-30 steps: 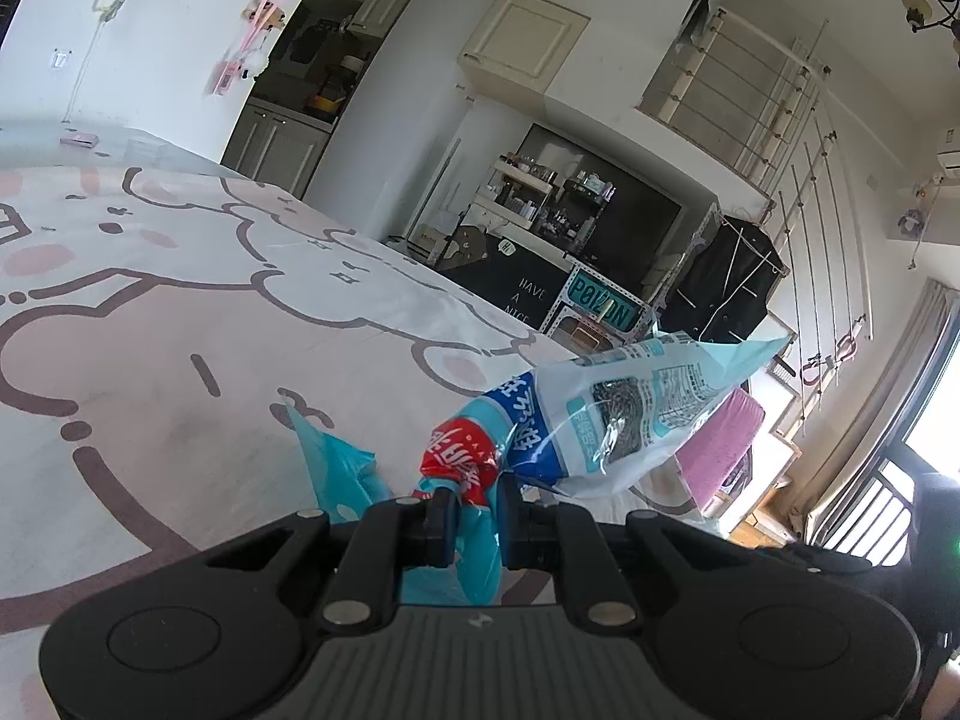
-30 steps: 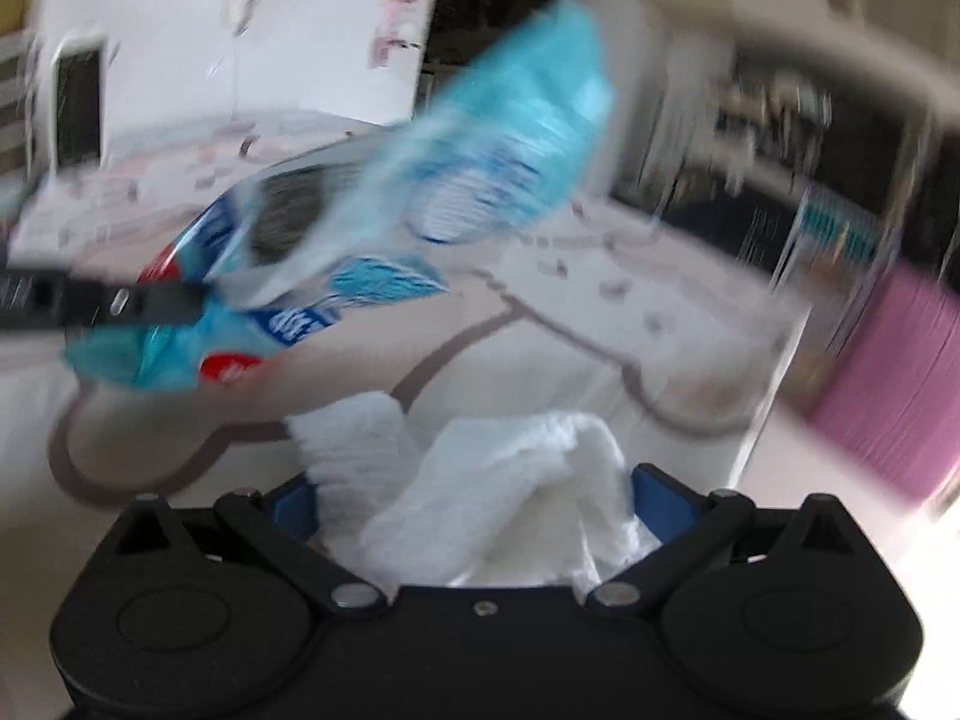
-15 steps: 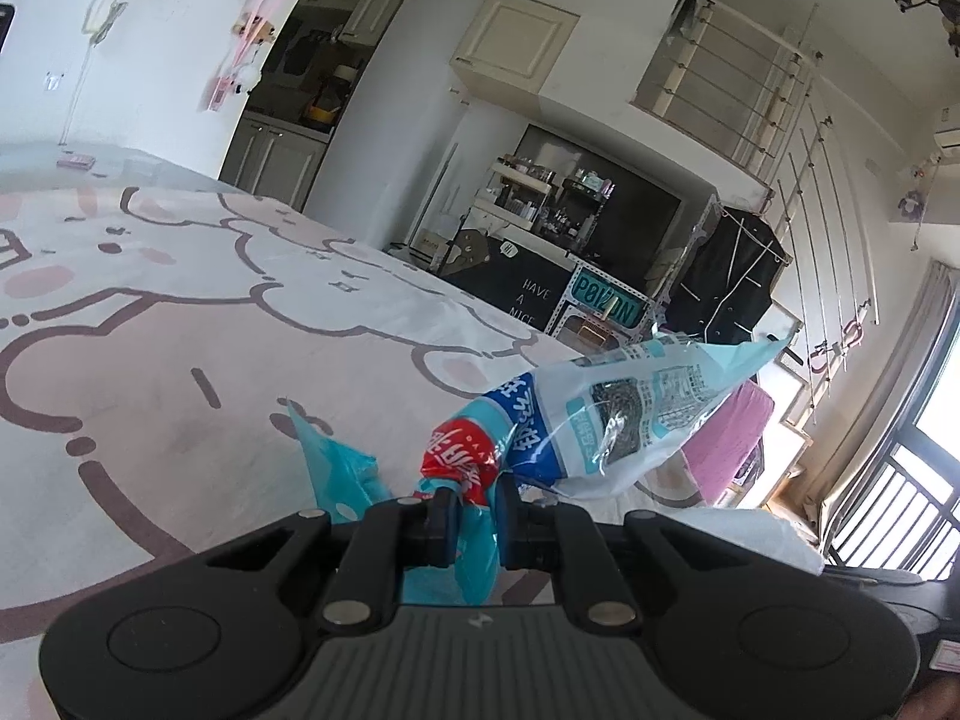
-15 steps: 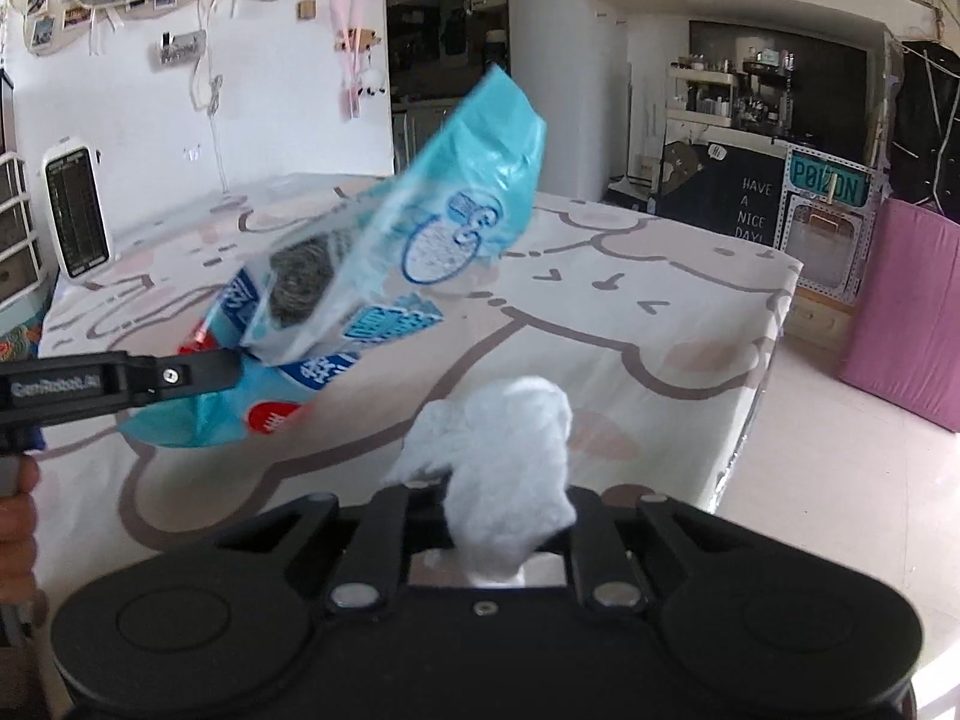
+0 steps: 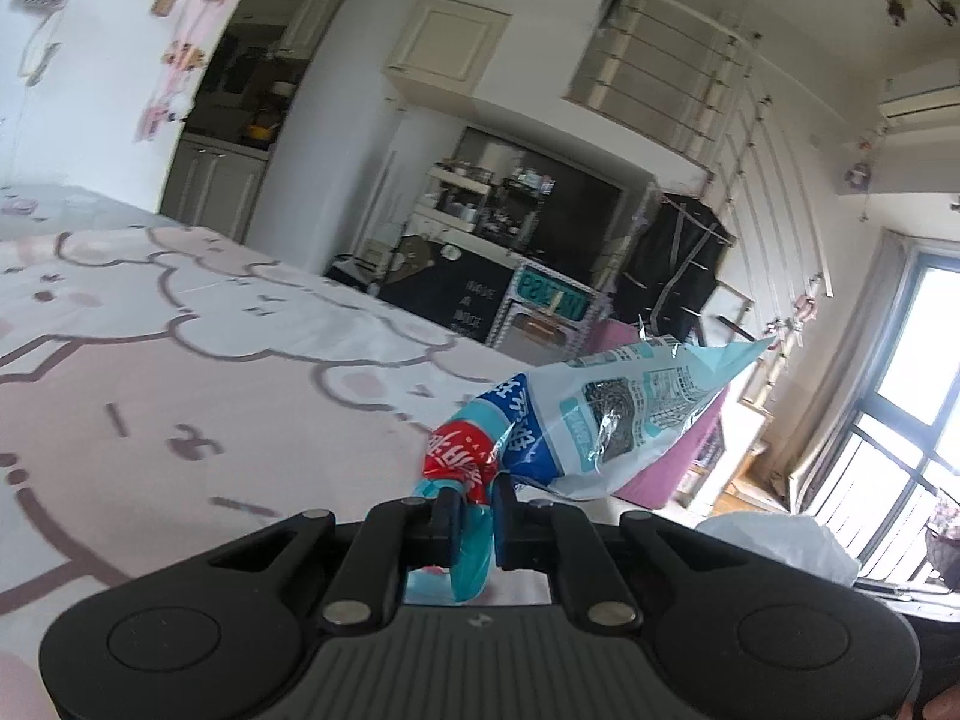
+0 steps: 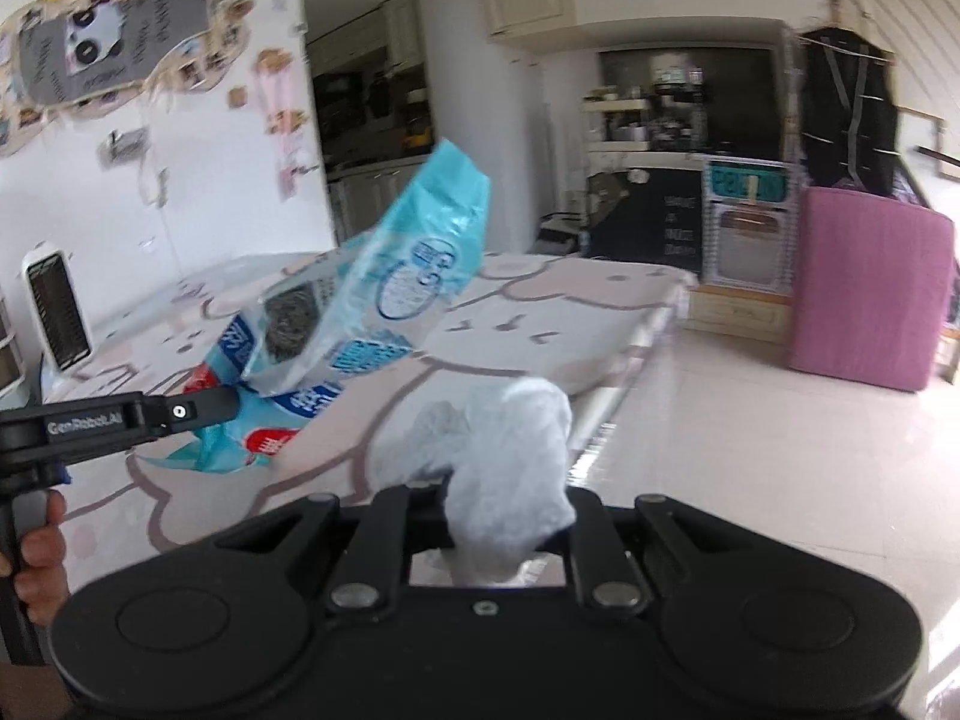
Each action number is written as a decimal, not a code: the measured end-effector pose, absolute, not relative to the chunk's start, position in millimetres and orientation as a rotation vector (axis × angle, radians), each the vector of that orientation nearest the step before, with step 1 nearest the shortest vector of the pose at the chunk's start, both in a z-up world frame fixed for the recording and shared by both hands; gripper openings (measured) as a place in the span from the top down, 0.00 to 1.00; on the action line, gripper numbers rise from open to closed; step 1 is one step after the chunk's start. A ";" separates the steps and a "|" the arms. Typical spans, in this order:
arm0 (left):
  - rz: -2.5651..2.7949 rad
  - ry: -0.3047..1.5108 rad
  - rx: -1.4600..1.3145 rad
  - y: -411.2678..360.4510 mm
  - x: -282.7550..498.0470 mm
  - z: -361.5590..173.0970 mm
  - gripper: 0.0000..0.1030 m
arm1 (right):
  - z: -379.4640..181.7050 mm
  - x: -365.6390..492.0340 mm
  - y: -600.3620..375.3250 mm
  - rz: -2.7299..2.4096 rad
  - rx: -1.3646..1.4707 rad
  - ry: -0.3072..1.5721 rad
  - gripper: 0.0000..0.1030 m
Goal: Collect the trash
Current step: 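Lift and carry the wrapper and tissue with both tools toward the wastebasket, then open the left tool dropping the wrapper while the right tool drops the tissue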
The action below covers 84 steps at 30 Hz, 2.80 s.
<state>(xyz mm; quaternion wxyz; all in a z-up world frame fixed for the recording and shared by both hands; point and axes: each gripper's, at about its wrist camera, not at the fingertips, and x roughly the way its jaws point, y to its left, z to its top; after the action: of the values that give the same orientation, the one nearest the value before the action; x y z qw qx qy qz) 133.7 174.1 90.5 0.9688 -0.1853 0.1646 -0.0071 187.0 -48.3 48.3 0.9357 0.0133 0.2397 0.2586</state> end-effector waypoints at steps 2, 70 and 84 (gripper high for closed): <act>-0.041 0.333 -0.372 161.9 135.8 95.3 0.91 | 48.1 185.1 -66.5 0.506 0.063 0.490 0.87; -0.995 0.651 1.374 -182.1 300.7 -190.0 0.90 | -131.9 295.5 -301.2 -0.021 0.401 0.955 0.87; -0.961 0.967 1.143 -193.7 336.7 -214.7 0.90 | -205.8 339.6 -289.9 -0.003 0.517 1.074 0.78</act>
<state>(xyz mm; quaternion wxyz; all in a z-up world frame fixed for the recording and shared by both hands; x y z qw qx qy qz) 336.7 -193.7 -214.7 0.6298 0.4992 0.4221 -0.4195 339.6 -289.9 -205.8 0.8276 0.2432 0.5059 -0.0013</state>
